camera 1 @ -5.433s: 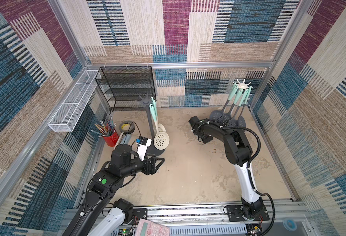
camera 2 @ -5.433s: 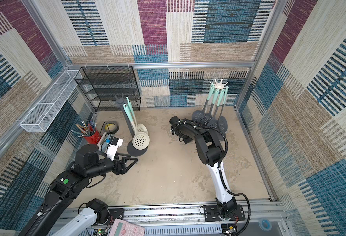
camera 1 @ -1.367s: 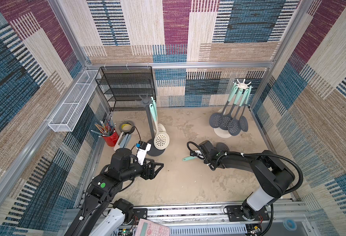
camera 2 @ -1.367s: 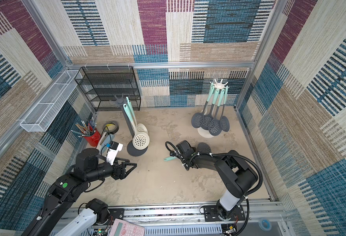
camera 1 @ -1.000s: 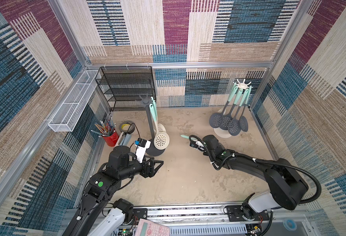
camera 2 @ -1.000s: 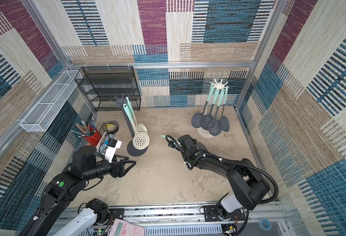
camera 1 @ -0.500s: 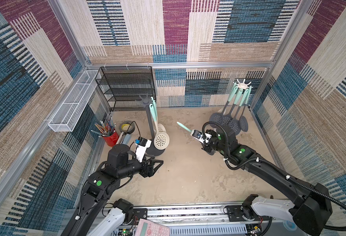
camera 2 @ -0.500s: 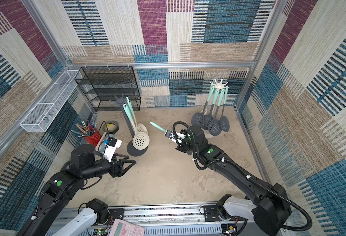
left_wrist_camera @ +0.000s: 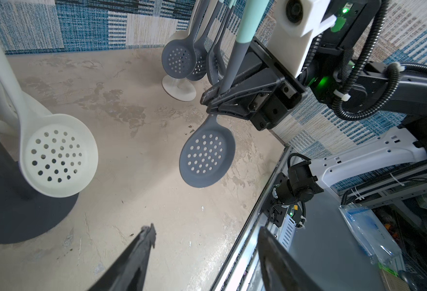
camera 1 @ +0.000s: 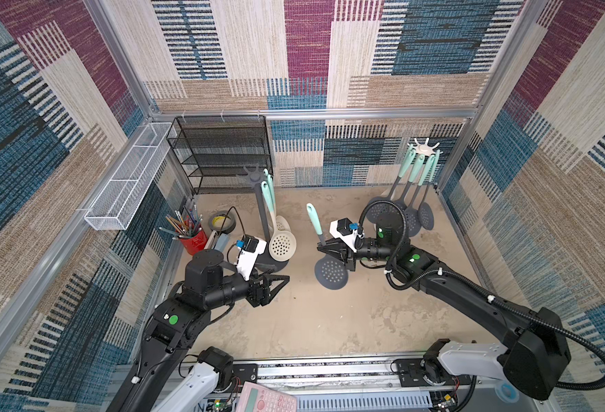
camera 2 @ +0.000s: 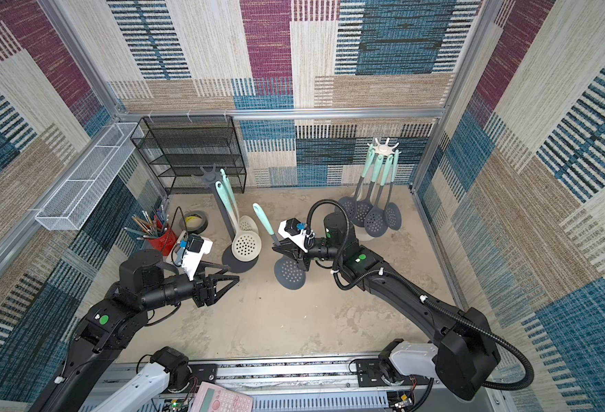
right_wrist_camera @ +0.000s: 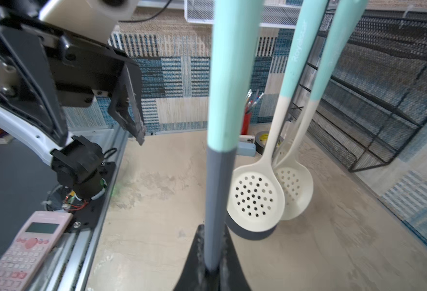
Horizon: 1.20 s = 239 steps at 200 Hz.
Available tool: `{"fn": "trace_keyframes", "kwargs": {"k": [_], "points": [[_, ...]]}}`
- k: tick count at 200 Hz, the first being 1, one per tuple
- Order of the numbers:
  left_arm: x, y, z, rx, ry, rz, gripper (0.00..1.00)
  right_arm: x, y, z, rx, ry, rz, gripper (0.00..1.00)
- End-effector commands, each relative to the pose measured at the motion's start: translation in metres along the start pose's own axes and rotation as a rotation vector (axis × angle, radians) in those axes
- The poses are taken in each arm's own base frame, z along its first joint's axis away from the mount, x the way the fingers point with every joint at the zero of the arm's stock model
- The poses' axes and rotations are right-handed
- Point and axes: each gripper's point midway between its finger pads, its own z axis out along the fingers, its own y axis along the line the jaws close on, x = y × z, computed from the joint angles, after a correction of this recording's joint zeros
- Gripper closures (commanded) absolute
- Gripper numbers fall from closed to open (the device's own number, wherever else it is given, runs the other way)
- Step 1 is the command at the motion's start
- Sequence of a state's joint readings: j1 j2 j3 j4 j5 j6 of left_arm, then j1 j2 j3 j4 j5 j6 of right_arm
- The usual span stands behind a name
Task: Hang the skimmer on the kitchen utensil rack
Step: Pick up the skimmer from the center of the board.
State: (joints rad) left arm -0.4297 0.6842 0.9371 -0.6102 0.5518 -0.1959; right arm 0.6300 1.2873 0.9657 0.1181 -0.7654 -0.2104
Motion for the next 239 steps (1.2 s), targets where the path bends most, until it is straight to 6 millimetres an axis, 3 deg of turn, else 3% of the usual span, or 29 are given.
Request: {"fn": "trace_keyframes", "kwargs": {"k": [1, 62, 170, 239], "points": [[-0.014, -0.001, -0.003, -0.012, -0.051, 0.078, 0.32, -0.030, 0.016, 0.006, -0.100, -0.119, 0.031, 1.00], [-0.025, -0.004, -0.010, -0.014, -0.103, 0.115, 0.33, -0.041, 0.033, 0.048, -0.175, -0.133, 0.081, 1.00], [-0.027, 0.021, -0.019, -0.103, -0.232, 0.016, 0.37, -0.046, 0.034, 0.074, -0.226, -0.135, 0.226, 1.00], [-0.016, 0.033, -0.025, -0.172, -0.233, -0.036, 0.37, -0.039, 0.035, 0.106, -0.322, -0.097, 0.321, 1.00]]}}
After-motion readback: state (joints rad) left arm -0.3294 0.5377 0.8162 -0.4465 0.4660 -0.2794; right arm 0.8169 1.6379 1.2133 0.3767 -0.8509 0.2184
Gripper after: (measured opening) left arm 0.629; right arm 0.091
